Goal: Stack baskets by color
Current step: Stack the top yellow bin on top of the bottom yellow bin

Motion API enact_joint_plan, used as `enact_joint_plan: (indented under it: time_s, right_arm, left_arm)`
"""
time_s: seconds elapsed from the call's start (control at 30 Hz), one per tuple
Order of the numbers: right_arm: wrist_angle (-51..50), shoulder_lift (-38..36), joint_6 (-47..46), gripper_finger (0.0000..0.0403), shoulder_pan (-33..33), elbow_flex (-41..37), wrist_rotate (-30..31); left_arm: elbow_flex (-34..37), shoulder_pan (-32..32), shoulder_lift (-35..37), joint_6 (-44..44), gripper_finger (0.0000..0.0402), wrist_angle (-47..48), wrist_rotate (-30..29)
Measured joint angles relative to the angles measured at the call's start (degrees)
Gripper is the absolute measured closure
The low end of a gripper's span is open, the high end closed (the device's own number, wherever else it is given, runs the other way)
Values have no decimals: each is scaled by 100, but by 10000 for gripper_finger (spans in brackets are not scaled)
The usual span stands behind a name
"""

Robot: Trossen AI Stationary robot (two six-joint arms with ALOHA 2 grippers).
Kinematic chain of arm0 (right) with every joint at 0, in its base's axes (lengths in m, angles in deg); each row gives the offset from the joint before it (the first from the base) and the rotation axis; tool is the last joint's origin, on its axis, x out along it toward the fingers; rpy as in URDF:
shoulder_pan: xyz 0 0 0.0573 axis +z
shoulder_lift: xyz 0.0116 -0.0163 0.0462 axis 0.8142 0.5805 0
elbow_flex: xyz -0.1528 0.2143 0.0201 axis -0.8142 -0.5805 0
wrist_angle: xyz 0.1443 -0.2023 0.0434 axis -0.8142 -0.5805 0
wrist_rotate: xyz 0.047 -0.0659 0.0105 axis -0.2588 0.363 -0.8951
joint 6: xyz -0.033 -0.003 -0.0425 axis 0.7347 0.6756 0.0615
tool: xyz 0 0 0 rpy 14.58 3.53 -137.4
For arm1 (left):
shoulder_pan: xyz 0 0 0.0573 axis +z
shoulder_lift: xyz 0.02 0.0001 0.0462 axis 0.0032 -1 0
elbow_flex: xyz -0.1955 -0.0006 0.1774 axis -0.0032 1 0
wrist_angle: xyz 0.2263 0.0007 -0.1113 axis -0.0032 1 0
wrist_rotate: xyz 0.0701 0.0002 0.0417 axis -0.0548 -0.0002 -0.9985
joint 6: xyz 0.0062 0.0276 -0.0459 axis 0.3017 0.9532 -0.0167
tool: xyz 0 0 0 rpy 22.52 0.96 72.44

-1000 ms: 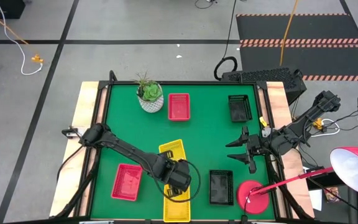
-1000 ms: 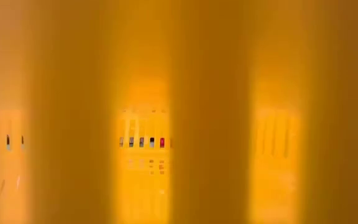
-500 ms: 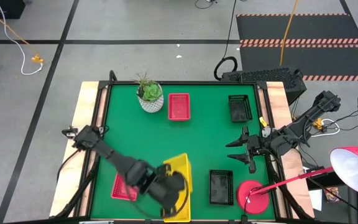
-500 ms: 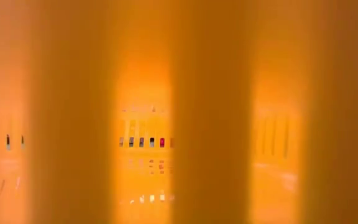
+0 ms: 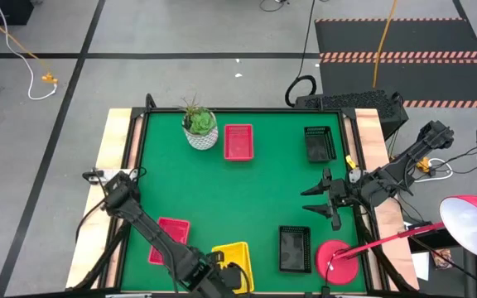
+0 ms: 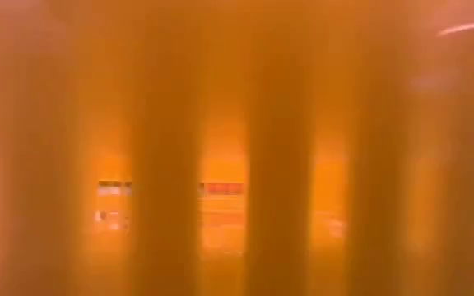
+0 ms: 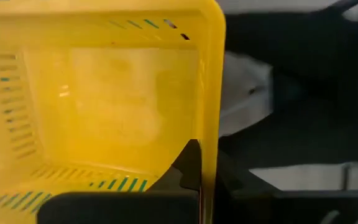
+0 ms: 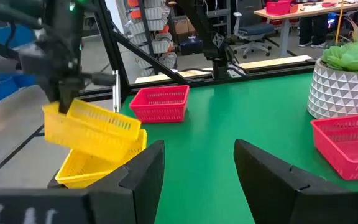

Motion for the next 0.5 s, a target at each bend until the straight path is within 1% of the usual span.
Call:
enact_joint_plan:
  time_s: [0.07,0.23,0.37,0.5]
  right_arm:
    - [-7,0,-58,216,0,0,2]
    - [-8,3,-131,216,0,0,0]
    - [-30,4,-131,216,0,0,-2]
    - [-38,4,-132,216,0,0,-9]
  left_arm:
    - [0,47,-115,-39,401,274,115]
    - [0,236,-308,-65,399,478,431]
    - [0,444,-330,-107,386,596,388]
    - [0,686,-330,-95,381,1006,256]
